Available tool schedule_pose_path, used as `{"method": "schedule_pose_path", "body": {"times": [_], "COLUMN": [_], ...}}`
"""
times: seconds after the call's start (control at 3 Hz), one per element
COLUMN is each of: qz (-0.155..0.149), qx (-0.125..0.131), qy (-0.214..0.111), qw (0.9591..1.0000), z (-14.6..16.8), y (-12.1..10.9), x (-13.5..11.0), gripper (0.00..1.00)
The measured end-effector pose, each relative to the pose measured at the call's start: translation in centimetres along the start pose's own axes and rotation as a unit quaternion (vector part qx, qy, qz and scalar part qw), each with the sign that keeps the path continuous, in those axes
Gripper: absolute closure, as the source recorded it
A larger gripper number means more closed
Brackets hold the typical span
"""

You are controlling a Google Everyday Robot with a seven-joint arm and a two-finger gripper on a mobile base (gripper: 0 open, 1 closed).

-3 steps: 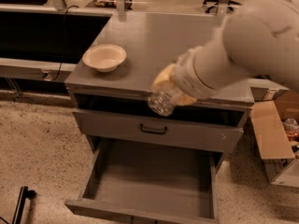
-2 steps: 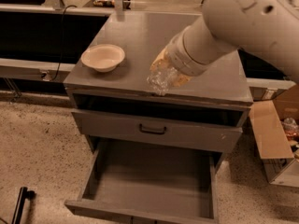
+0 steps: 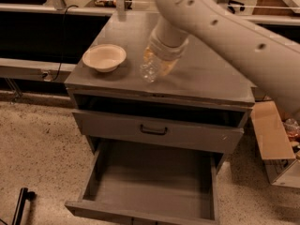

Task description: Pick water bottle from middle drawer and place on counter

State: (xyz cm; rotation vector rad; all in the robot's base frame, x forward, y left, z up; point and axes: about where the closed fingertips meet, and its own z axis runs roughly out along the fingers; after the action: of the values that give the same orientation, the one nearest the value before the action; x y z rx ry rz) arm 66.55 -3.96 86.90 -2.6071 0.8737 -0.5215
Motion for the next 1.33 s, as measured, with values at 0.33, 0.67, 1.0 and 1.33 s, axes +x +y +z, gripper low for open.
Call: {"method": "schedule_pose_path", "body": {"times": [0.33, 0.67, 1.0, 1.33], "qz": [-0.027, -0.027, -0.027, -0.028], "qx": [0.007, 0.005, 0.004, 0.003], "qy": [-0.018, -0.019, -0.02, -0.021], "qw": [0.9994, 0.9994, 0.9994, 0.9994], "z": [1.35, 1.56, 1.75, 1.9], "y": [-4.31, -4.25, -4.18, -4.16], "x": [-2.92, -2.93, -3.0, -3.07], "gripper": [0.58, 0.36, 0.11, 0.0]}}
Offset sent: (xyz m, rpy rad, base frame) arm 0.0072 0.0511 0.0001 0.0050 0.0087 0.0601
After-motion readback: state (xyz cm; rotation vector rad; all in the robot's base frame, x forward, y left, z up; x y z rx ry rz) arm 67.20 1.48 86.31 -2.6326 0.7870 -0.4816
